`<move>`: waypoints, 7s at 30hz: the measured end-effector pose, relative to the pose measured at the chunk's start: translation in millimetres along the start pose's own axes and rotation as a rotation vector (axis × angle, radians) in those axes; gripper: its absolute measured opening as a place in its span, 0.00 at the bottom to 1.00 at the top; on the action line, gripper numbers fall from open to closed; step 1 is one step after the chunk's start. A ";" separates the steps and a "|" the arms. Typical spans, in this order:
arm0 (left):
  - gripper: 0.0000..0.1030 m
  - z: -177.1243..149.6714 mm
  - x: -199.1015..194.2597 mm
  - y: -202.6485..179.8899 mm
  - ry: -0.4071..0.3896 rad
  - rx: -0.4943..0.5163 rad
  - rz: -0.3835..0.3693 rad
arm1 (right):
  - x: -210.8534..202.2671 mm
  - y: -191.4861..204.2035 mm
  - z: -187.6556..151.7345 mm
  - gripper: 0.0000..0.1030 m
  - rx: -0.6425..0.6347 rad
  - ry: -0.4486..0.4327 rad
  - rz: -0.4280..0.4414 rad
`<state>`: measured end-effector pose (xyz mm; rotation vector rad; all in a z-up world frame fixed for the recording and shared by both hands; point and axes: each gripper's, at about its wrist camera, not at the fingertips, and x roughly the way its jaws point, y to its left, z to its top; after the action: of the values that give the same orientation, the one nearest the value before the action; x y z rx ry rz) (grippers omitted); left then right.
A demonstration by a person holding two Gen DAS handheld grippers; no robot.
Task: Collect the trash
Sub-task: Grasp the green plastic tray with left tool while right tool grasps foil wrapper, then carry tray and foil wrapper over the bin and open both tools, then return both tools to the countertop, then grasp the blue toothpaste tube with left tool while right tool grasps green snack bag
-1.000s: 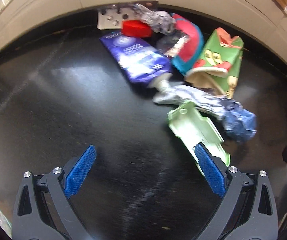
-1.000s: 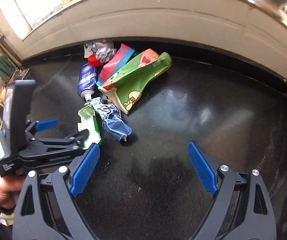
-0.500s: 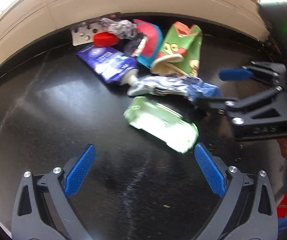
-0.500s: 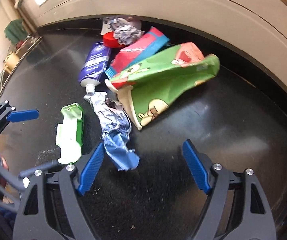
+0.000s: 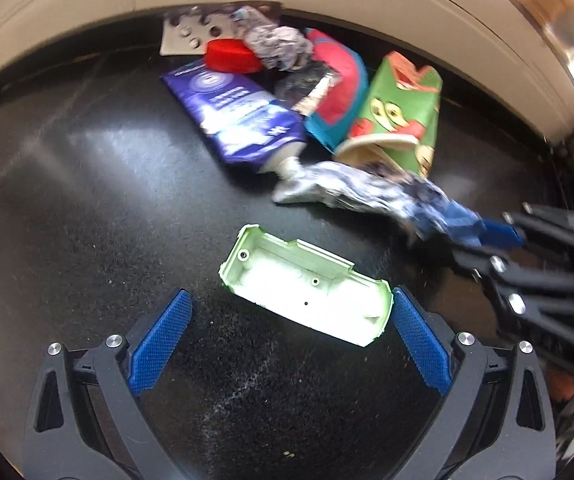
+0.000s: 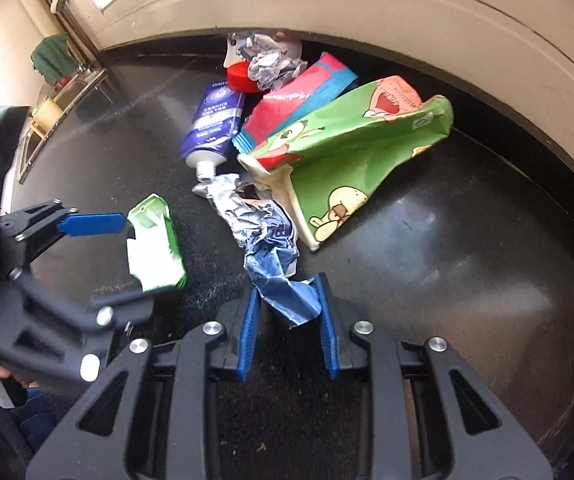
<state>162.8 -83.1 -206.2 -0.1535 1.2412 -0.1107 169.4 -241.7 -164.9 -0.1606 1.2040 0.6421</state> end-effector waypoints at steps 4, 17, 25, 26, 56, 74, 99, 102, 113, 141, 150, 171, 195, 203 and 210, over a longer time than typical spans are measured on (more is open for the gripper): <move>0.93 9.3 3.3 3.0 -0.001 -0.042 -0.004 | -6.9 1.3 -8.2 0.26 0.022 -0.007 -0.002; 0.93 8.5 1.0 14.5 -0.022 -0.016 0.010 | -47.4 -5.8 -30.1 0.26 0.146 -0.060 -0.010; 0.75 9.3 -8.8 1.5 -0.040 -0.003 -0.056 | -60.2 -2.9 -33.8 0.26 0.162 -0.090 -0.027; 0.75 6.8 -12.2 1.3 -0.043 0.009 -0.047 | -62.7 -1.6 -34.5 0.26 0.163 -0.095 -0.029; 0.75 -143.0 -189.2 160.3 -0.228 -0.128 0.219 | -62.6 225.3 8.9 0.26 -0.140 -0.131 0.101; 0.75 -354.1 -239.9 361.8 -0.177 -0.690 0.415 | 34.7 533.3 -20.5 0.26 -0.649 0.153 0.402; 0.76 -433.5 -181.3 463.3 -0.160 -0.820 0.350 | 153.3 680.1 -54.8 0.27 -0.719 0.386 0.338; 0.76 -430.8 -180.8 465.5 -0.166 -0.805 0.345 | 149.8 677.9 -52.8 0.27 -0.728 0.375 0.329; 0.89 -427.4 -175.1 469.2 -0.136 -0.790 0.352 | 125.5 667.4 -33.8 0.62 -0.710 0.318 0.360; 0.94 -106.9 -185.2 158.0 -0.258 0.021 0.070 | -128.5 180.2 -11.8 0.81 0.238 -0.268 -0.176; 0.94 -52.5 -148.4 59.2 -0.229 0.146 0.044 | -130.9 102.3 -32.8 0.81 0.355 -0.265 -0.212; 0.93 57.9 2.7 7.6 -0.105 0.078 0.162 | -73.5 0.1 14.9 0.81 0.368 -0.135 -0.163; 0.93 110.7 18.0 76.4 -0.050 -0.058 0.129 | 23.2 -46.5 78.9 0.52 0.563 -0.038 0.047; 0.53 105.9 6.6 72.9 -0.076 -0.019 0.117 | 3.3 -36.2 65.4 0.35 0.535 -0.085 0.061; 0.50 83.4 -18.7 77.0 -0.078 -0.018 0.083 | -29.2 -8.3 48.7 0.35 0.482 -0.114 0.015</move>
<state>235.9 0.5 -176.1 -0.1202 1.1694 -0.0213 207.6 -237.8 -122.2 0.2869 1.2164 0.3532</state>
